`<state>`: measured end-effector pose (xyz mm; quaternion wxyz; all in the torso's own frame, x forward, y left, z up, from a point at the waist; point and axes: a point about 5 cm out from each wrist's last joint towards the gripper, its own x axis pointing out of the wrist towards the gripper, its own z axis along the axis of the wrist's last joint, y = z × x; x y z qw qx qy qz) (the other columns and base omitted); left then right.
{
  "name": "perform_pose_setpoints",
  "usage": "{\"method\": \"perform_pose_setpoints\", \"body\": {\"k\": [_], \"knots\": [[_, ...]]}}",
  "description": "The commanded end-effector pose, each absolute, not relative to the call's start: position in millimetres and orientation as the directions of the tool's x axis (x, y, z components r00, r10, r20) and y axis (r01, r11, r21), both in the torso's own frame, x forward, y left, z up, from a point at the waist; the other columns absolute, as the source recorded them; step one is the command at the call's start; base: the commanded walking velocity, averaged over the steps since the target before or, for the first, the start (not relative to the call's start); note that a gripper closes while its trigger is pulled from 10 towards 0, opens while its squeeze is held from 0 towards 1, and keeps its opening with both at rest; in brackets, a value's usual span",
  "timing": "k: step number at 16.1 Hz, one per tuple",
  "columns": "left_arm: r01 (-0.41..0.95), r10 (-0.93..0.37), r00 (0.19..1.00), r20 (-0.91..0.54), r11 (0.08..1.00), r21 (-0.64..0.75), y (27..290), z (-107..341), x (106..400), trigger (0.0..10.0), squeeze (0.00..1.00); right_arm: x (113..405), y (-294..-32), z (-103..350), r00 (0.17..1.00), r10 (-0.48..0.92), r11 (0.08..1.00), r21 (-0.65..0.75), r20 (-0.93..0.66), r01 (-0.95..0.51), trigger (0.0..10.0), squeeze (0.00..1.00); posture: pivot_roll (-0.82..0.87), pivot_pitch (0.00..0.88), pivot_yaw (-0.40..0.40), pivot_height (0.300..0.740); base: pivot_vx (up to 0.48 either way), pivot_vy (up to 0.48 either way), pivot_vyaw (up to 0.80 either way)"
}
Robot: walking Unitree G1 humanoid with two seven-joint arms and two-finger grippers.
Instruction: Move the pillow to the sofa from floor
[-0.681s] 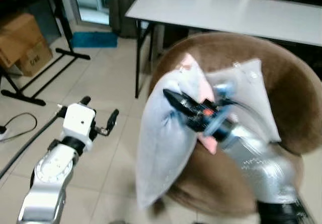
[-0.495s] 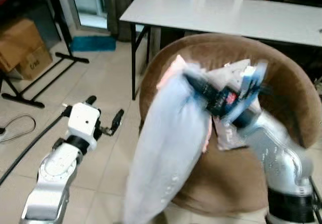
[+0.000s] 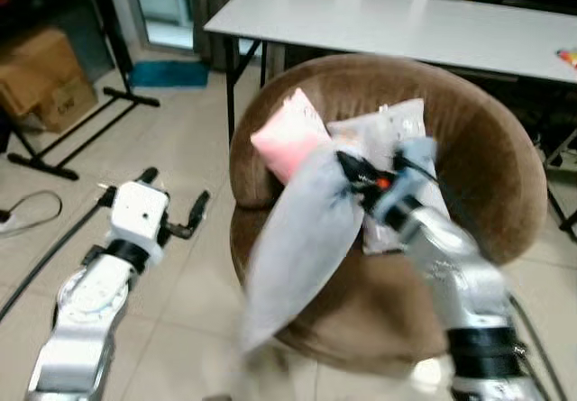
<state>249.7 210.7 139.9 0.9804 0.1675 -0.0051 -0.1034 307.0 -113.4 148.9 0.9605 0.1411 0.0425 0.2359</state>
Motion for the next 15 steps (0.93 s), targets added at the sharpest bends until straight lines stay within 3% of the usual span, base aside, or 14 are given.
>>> {"method": "perform_pose_setpoints", "body": {"k": [1, 9, 15], "knots": [[0.202, -0.208, 0.978, -0.019, 0.920, 0.335, 209.4, 141.5, 251.1, 10.0, 0.00, 313.2, -123.5, 168.9, 0.912, 0.403, 0.880, 0.244, 0.076, -0.408, 10.0, 0.00, -0.01, 0.000, -0.022, 0.740, 0.000, -0.296, 0.00], [0.224, -0.225, 0.974, -0.039, 0.909, 0.353, 206.0, 136.0, 251.0, 10.0, 0.00, 317.9, -119.9, 157.1, 0.938, 0.343, 0.930, 0.123, 0.048, -0.346, 10.0, 0.00, -0.01, 0.000, -0.028, 0.740, 0.000, -0.299, 0.00], [0.232, -0.225, 0.973, -0.058, 0.925, 0.302, 205.2, 131.8, 249.6, 10.0, 0.00, 317.1, -117.4, 154.0, 0.937, 0.347, 0.930, 0.108, 0.046, -0.350, 10.0, 0.00, -0.01, 0.000, -0.040, 0.740, 0.000, 0.000, 0.00]]}}
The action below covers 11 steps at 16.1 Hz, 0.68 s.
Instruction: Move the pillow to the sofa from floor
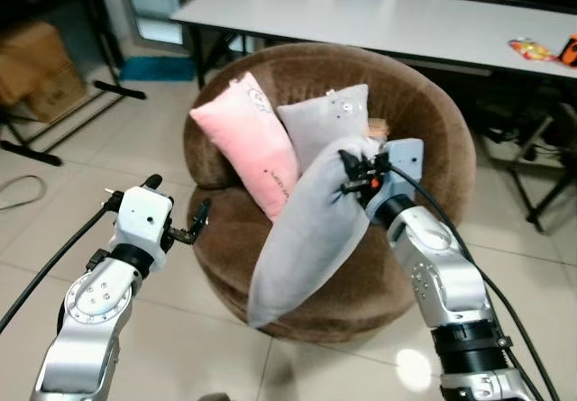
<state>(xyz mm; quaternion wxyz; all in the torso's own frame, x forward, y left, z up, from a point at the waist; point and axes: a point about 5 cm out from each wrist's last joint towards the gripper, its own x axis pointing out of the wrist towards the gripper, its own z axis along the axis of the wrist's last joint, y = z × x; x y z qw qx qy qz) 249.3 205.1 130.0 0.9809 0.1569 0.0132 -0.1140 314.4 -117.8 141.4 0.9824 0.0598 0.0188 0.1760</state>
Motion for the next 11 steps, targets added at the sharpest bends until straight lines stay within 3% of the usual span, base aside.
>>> {"method": "perform_pose_setpoints", "body": {"k": [1, 11], "knots": [[0.235, -0.229, 0.972, -0.056, 0.924, 0.301, 204.7, 132.0, 249.4, 10.0, 0.00, 318.0, -119.2, 153.3, 0.943, 0.331, 0.936, 0.111, 0.045, -0.334, 10.0, 0.00, -0.01, 0.000, -0.040, 0.740, 0.240, 0.000, 0.00], [0.235, -0.234, 0.971, -0.039, 0.924, 0.302, 206.1, 135.0, 251.6, 10.0, 0.00, 317.4, -112.9, 151.7, 0.941, 0.333, 0.934, 0.120, 0.053, -0.337, 10.0, 0.00, 0.00, 0.000, -0.045, 0.740, 0.337, 0.000, 0.00]]}}
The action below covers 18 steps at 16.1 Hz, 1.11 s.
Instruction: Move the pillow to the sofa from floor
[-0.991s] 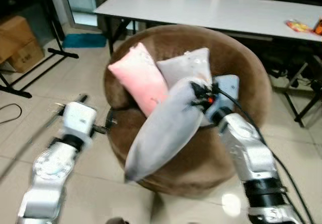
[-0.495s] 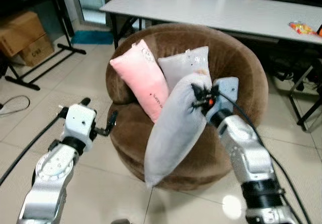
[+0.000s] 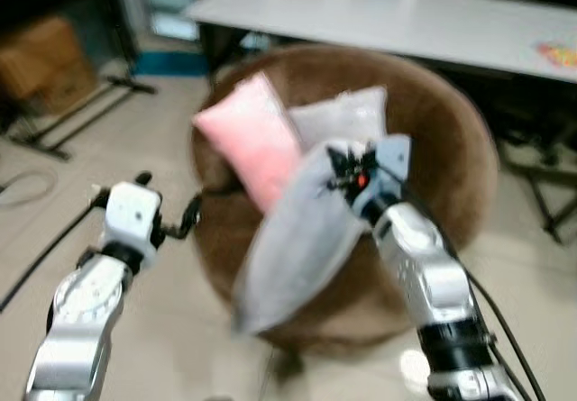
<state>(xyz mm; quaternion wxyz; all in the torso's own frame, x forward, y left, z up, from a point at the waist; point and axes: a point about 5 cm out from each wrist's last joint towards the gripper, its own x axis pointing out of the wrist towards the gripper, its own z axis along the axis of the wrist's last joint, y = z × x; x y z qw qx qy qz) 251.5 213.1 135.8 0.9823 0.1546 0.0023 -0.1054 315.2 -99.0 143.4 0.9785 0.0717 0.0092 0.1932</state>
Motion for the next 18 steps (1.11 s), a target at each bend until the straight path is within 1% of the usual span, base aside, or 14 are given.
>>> {"method": "perform_pose_setpoints", "body": {"k": [1, 7, 8, 9, 11, 12, 13, 15, 17, 18], "knots": [[0.235, -0.235, 0.971, -0.039, 0.924, 0.302, 206.1, 134.8, 251.5, 10.0, 0.00, 317.5, -112.7, 151.8, 0.941, 0.335, 0.933, 0.120, 0.054, -0.339, 10.0, 0.00, 0.00, 0.000, -0.048, 0.740, 0.341, 0.000, 0.00], [0.240, -0.238, 0.970, -0.044, 0.920, 0.310, 206.9, 133.5, 247.9, 10.0, 0.00, 319.6, -108.1, 153.0, 0.926, 0.373, 0.921, 0.100, 0.056, -0.377, 10.0, 0.00, 0.01, 0.000, -0.056, 0.740, 0.330, 0.000, 0.00], [0.262, -0.251, 0.965, -0.073, 0.916, 0.303, 206.1, 130.7, 246.8, 10.0, 0.00, 319.4, -105.6, 154.8, 0.908, 0.413, 0.904, 0.087, 0.062, -0.418, 10.0, 0.00, 0.01, 0.000, -0.056, 0.740, 0.000, 0.000, 0.00], [0.303, -0.284, 0.953, -0.105, 0.893, 0.332, 203.9, 128.1, 244.7, 10.0, 0.00, 318.3, -103.1, 156.9, 0.883, 0.463, 0.880, 0.077, 0.074, -0.468, 10.0, 0.00, 0.01, 0.000, -0.054, 0.740, 0.000, 0.000, 0.00], [0.394, -0.369, 0.919, -0.139, 0.855, 0.337, 201.9, 128.6, 238.9, 10.0, 0.00, 313.7, -92.6, 167.1, 0.763, 0.638, 0.764, 0.032, 0.104, -0.644, 10.0, 0.00, 0.01, 0.000, -0.041, 0.740, 0.000, 0.000, 0.00], [0.425, -0.397, 0.905, -0.151, 0.842, 0.332, 201.4, 129.5, 237.1, 10.0, 0.00, 312.8, -89.6, 171.2, 0.723, 0.681, 0.726, 0.018, 0.114, -0.687, 10.0, 0.00, 0.01, 0.000, -0.032, 0.740, 0.000, 0.000, 0.00], [0.442, -0.413, 0.897, -0.158, 0.835, 0.329, 201.0, 129.8, 236.1, 10.0, 0.00, 312.5, -88.3, 173.3, 0.705, 0.699, 0.709, 0.012, 0.120, -0.705, 10.0, 0.00, 0.01, 0.000, -0.032, 0.740, 0.000, 0.000, 0.00], [0.540, -0.493, 0.841, -0.221, 0.780, 0.315, 201.7, 129.6, 228.3, 10.0, 0.00, 310.5, -79.8, 186.4, 0.575, 0.806, 0.583, -0.016, 0.143, -0.813, 10.0, 0.00, 0.01, 0.000, -0.015, 0.740, 0.000, 0.000, 0.00], [0.587, -0.525, 0.809, -0.266, 0.746, 0.314, 204.8, 129.5, 223.0, 10.0, 0.00, 309.1, -76.5, 197.0, 0.474, 0.866, 0.485, -0.033, 0.160, -0.874, 10.0, 0.00, 0.01, 0.000, -0.016, 0.740, 0.000, 0.000, 0.00], [0.589, -0.525, 0.807, -0.268, 0.746, 0.312, 205.4, 129.6, 222.1, 10.0, 0.00, 310.8, -76.3, 198.4, 0.458, 0.875, 0.469, -0.037, 0.159, -0.883, 10.0, 0.00, 0.01, 0.000, -0.017, 0.740, 0.000, 0.000, 0.00]]}}
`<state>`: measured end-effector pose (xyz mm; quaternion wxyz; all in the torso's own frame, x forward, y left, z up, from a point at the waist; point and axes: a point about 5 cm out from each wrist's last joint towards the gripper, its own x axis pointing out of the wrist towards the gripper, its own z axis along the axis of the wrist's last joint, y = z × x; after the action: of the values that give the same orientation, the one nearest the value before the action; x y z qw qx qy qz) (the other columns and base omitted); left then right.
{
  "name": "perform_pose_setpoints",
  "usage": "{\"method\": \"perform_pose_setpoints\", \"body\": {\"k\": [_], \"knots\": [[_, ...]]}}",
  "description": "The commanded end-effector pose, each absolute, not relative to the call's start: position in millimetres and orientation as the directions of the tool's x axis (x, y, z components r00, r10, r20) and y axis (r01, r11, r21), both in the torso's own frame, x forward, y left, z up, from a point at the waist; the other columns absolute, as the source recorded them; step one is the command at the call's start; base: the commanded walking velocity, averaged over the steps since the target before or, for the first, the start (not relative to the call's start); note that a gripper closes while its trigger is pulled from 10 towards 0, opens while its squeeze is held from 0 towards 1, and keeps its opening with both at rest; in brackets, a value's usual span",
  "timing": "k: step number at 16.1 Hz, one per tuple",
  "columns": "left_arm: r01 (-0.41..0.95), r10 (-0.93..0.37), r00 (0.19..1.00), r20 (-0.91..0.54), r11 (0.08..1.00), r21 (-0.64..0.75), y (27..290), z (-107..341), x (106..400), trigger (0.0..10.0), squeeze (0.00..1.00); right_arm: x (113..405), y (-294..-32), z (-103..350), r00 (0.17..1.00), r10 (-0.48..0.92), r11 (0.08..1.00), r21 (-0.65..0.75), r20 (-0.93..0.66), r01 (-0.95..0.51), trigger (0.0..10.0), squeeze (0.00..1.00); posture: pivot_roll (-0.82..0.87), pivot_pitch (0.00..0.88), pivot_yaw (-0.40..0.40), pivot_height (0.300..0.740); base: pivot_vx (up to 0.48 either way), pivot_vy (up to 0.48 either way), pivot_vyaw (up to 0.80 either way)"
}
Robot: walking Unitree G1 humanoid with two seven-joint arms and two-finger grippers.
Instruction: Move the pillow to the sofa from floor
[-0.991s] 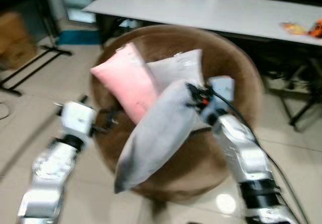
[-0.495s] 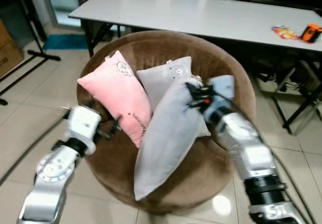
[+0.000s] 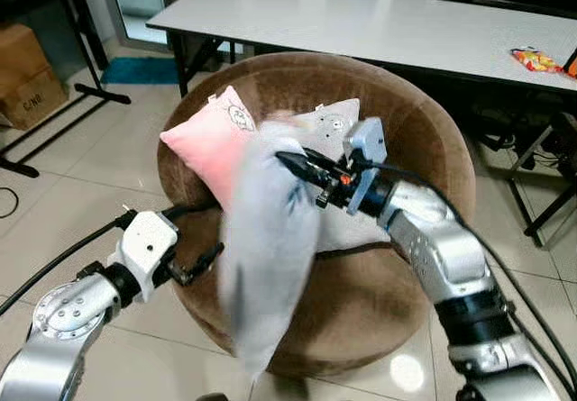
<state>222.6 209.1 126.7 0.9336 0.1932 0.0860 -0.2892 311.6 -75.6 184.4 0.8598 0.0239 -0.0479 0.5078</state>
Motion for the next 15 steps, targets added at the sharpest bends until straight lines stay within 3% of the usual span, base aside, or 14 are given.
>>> {"method": "perform_pose_setpoints", "body": {"k": [1, 8, 9, 11, 13, 14, 15], "knots": [[0.587, -0.523, 0.808, -0.270, 0.748, 0.309, 205.7, 128.8, 221.2, 10.0, 0.00, 314.4, -75.1, 197.3, 0.451, 0.880, 0.461, -0.043, 0.148, -0.886, 10.0, 0.00, 0.01, 0.000, -0.022, 0.740, 0.000, 0.000, 0.00], [0.591, -0.521, 0.804, -0.288, 0.754, 0.286, 202.4, 126.7, 211.4, 10.0, 0.00, 347.3, -44.6, 136.3, 0.596, 0.799, 0.587, -0.110, -0.079, -0.802, 10.0, 0.00, 0.05, 0.000, -0.065, 0.740, 0.000, 0.000, 0.00], [0.585, -0.513, 0.808, -0.290, 0.757, 0.290, 203.1, 127.0, 211.0, 10.0, 0.00, 362.8, -46.4, 135.2, 0.741, 0.666, 0.726, -0.153, -0.086, -0.671, 10.0, 0.00, 0.06, 0.000, -0.073, 0.740, 0.000, 0.000, 0.00], [0.579, -0.507, 0.812, -0.290, 0.761, 0.291, 203.7, 127.3, 209.5, 10.0, 0.00, 373.2, -50.3, 139.3, 0.816, 0.570, 0.798, -0.172, -0.094, -0.577, 10.0, 0.00, 0.06, 0.000, -0.082, 0.740, 0.000, 0.000, 0.00], [0.577, -0.503, 0.813, -0.293, 0.764, 0.289, 203.9, 126.4, 207.5, 10.0, 0.00, 376.9, -47.9, 138.9, 0.827, 0.548, 0.797, -0.222, -0.125, -0.562, 10.0, 0.00, 0.06, 0.000, -0.081, 0.740, 0.000, 0.000, 0.00], [0.576, -0.502, 0.813, -0.293, 0.765, 0.288, 203.7, 125.9, 207.4, 10.0, 0.00, 376.8, -45.5, 138.6, 0.813, 0.569, 0.798, -0.160, -0.122, -0.582, 10.0, 1.00, 0.06, 0.000, -0.081, 0.740, 0.000, 0.000, 0.00], [0.570, -0.497, 0.818, -0.289, 0.767, 0.295, 203.3, 126.4, 209.0, 10.0, 0.00, 381.0, -47.7, 141.6, 0.855, 0.505, 0.829, -0.208, -0.120, -0.519, 10.0, 1.00, 0.06, 0.000, -0.083, 0.740, 0.000, 0.000, 0.00]]}}
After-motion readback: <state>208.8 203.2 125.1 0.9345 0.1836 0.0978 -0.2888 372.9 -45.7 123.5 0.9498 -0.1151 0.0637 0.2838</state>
